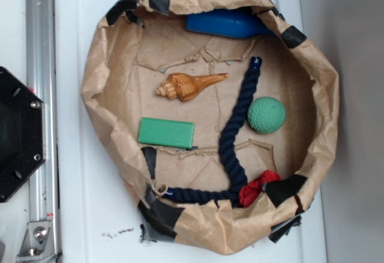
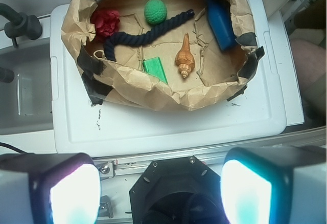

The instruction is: Grab the shell.

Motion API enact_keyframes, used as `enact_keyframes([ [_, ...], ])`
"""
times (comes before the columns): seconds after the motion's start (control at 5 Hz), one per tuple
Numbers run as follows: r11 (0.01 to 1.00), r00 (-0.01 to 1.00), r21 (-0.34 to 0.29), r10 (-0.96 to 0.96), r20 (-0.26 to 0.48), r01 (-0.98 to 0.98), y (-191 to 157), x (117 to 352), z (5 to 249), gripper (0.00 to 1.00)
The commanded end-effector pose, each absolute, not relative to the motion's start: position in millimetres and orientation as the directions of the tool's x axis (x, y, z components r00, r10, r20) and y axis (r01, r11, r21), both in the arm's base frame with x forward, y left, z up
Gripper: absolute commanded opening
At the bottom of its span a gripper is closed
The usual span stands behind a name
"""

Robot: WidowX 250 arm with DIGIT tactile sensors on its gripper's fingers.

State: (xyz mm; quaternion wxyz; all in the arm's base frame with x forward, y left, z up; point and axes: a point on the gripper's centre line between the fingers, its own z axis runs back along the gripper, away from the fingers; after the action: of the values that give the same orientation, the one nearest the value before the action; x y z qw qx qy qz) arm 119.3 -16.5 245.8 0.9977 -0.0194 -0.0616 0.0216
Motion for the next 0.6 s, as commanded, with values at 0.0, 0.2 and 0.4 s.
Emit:
enact_keyframes([
  [0.0,0.998,0.991,-0.041,0.046,0.122,-0.041,-16.5,119.3,245.8,1.0],
  [0.2,0.997,0.991,-0.022,0.075,0.113,-0.073,-5.8,137.2,249.5,1.0],
  [0.4,0.992,0.98,-0.069,0.116,0.163,-0.106,3.3,168.9,234.5,1.0],
])
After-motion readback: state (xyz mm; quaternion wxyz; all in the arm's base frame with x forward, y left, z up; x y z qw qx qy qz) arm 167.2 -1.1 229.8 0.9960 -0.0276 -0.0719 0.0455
